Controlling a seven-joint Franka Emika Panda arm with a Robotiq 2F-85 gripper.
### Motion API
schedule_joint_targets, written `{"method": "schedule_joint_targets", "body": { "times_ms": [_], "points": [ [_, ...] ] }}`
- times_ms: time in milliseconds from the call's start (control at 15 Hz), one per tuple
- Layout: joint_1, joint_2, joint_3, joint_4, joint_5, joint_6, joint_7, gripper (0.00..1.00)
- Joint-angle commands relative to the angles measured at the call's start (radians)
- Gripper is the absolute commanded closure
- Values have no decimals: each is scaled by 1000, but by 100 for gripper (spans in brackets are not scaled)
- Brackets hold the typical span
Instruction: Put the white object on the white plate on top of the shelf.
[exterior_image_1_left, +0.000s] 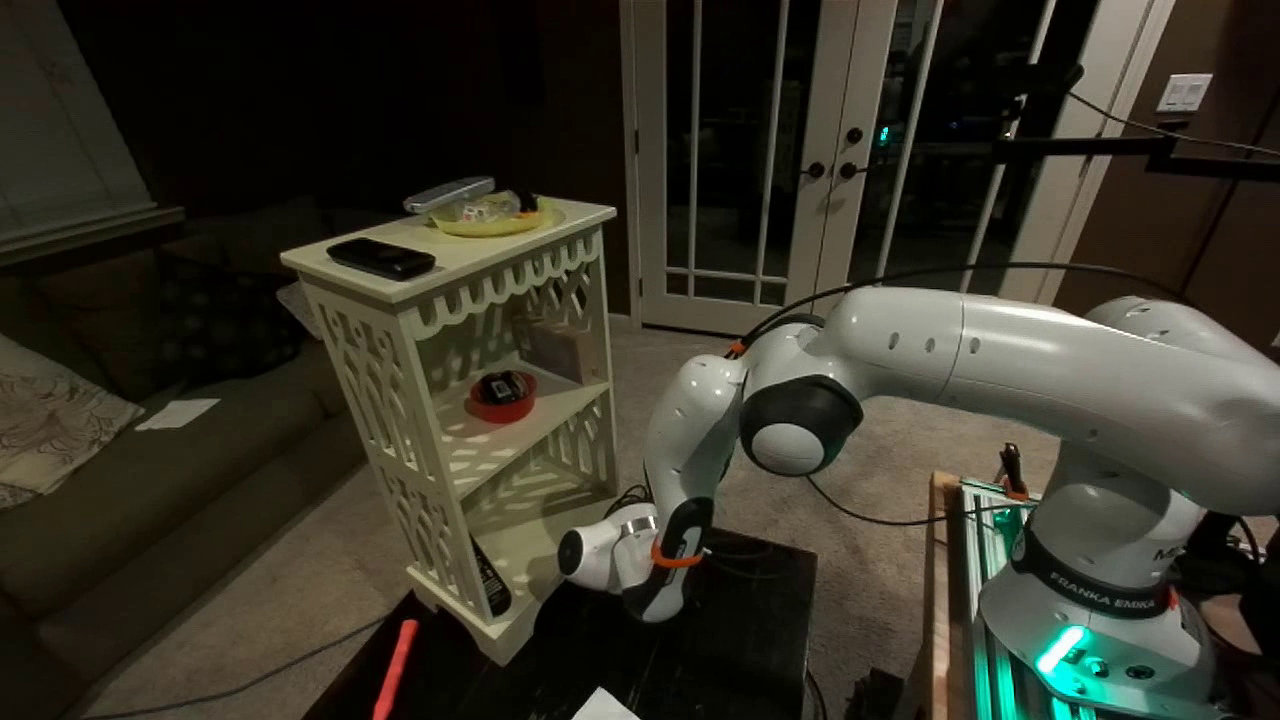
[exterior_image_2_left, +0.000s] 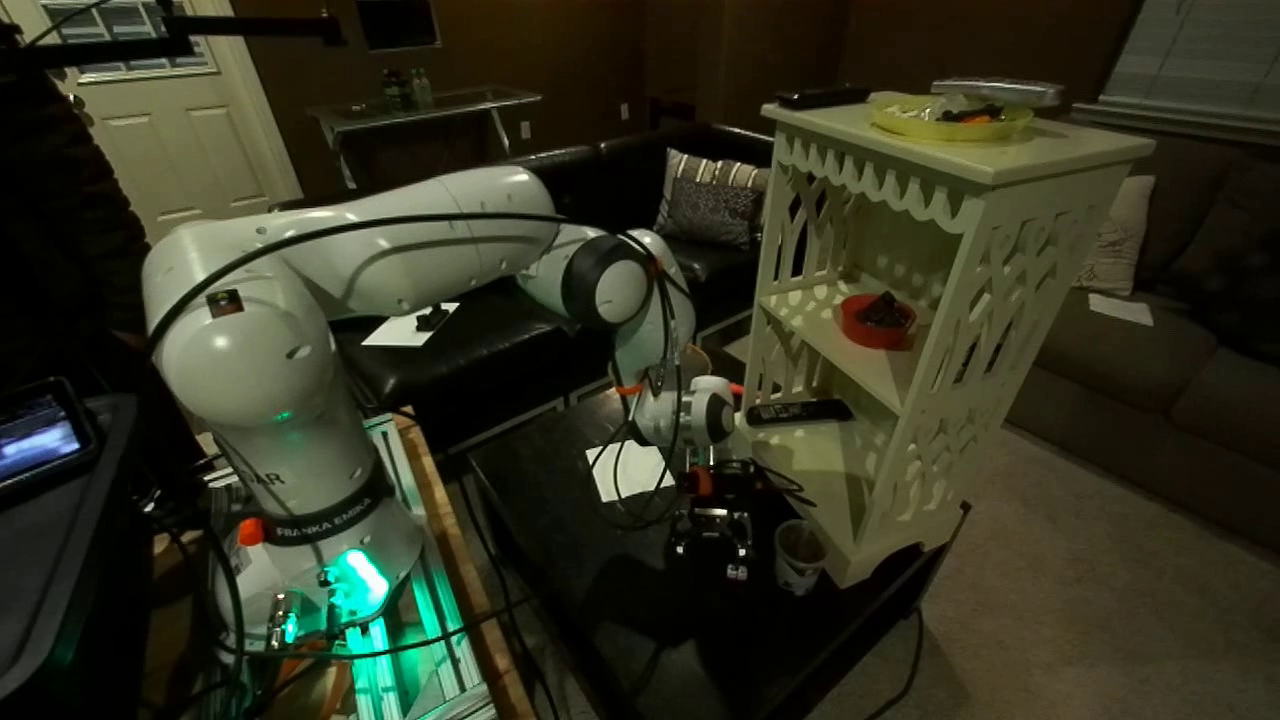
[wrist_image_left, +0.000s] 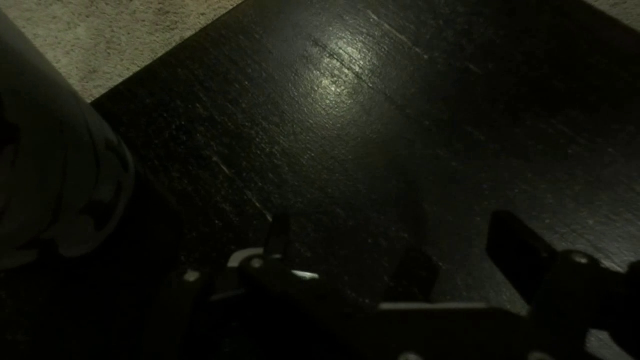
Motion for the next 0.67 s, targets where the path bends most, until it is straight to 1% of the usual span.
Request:
{"method": "schedule_joint_targets", "body": {
  "times_ms": [0, 267, 600],
  "points": [
    [-2, 0, 8, 2, -4, 27, -16, 0],
    [-13, 0, 29, 14, 8, 43, -65, 0],
    [-17, -1, 21, 42, 18, 32, -59, 0]
  ]
}}
